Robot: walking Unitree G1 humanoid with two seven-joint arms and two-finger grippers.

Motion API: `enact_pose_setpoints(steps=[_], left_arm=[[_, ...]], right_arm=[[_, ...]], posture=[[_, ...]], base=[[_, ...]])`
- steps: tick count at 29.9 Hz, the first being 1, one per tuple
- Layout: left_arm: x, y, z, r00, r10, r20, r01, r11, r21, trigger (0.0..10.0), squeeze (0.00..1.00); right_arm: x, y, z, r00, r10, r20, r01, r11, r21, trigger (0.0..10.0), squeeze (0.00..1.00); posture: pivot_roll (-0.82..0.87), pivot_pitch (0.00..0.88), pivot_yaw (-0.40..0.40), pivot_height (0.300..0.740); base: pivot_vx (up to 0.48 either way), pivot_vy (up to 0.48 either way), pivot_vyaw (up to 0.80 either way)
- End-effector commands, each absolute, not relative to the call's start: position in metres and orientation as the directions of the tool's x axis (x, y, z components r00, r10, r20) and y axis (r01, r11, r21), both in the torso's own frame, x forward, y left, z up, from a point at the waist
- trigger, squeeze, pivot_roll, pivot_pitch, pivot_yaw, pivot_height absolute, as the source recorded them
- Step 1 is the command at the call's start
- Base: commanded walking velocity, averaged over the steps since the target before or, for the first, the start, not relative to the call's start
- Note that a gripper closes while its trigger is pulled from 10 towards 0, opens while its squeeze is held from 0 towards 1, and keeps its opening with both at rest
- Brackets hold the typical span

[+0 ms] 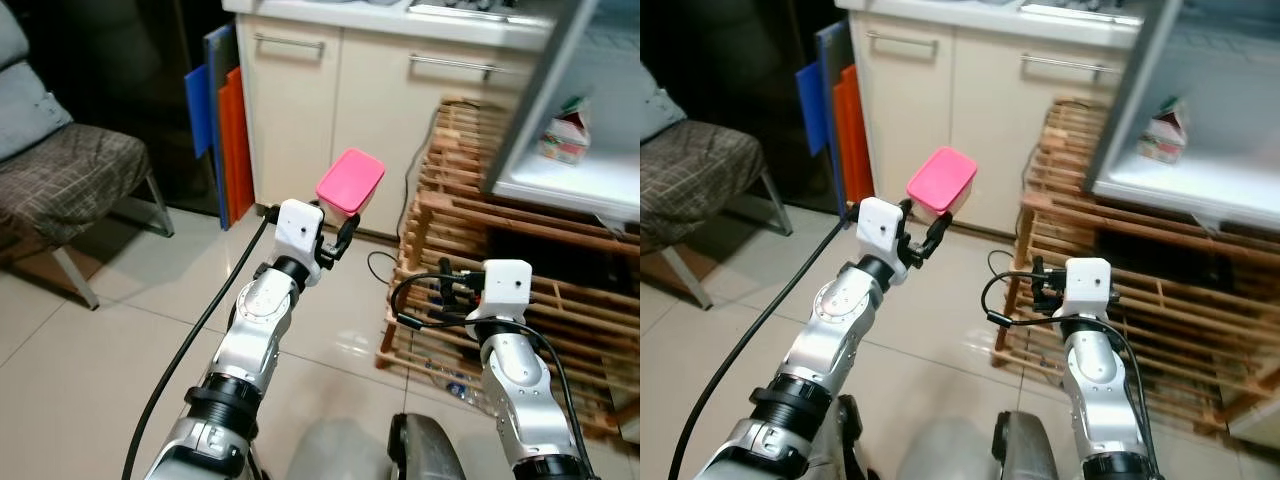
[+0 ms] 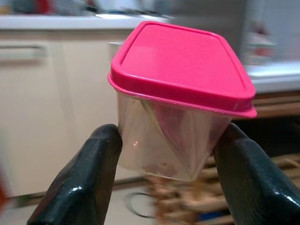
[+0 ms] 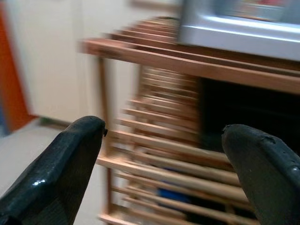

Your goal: Restocking fridge

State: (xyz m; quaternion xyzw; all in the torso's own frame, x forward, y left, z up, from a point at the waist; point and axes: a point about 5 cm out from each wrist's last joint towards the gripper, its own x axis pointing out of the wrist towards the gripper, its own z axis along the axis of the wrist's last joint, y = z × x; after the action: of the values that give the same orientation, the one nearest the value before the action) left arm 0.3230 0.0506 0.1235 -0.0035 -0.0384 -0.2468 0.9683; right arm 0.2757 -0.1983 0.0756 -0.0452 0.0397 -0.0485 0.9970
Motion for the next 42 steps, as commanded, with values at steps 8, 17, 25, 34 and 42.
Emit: enact_pose_setpoints(steps=[8,17,25,34,42], left_arm=[[0.327,0.042,0.132,0.854,-0.511,0.096,0.513,0.858,0.008,10.0,0.0],[0.329,0.041,0.133,0.856,-0.507,0.105,0.508,0.861,0.02,10.0,0.0],[0.321,0.03,0.142,0.814,-0.555,0.171,0.56,0.828,0.026,10.0,0.0],[0.324,0.043,0.216,0.78,-0.396,0.484,0.454,0.891,-0.003,10.0,0.0],[0.322,0.037,0.228,0.759,-0.449,0.472,0.501,0.865,0.018,10.0,0.0]], right_arm=[[0.278,-0.204,0.083,0.992,-0.118,-0.04,0.113,0.988,-0.109,10.0,0.0],[0.283,-0.198,0.084,0.996,-0.084,-0.023,0.08,0.989,-0.126,10.0,0.0],[0.284,-0.194,0.092,0.998,-0.064,0.028,0.067,0.99,-0.121,10.0,0.0],[0.283,-0.184,0.165,0.944,-0.028,0.329,0.079,0.987,-0.142,10.0,0.0],[0.277,-0.18,0.164,0.949,-0.025,0.316,0.075,0.986,-0.147,10.0,0.0]], posture=[[-0.2,0.0,-0.003,0.605],[-0.19,0.0,-0.008,0.605],[-0.19,0.0,-0.007,0.605],[-0.2,0.0,-0.014,0.605],[-0.19,0.0,-0.008,0.605]], base=[[0.0,0.0,-0.72],[0.0,0.0,-0.72],[0.0,0.0,-0.1],[0.0,0.0,0.0],[0.24,0.0,0.0]])
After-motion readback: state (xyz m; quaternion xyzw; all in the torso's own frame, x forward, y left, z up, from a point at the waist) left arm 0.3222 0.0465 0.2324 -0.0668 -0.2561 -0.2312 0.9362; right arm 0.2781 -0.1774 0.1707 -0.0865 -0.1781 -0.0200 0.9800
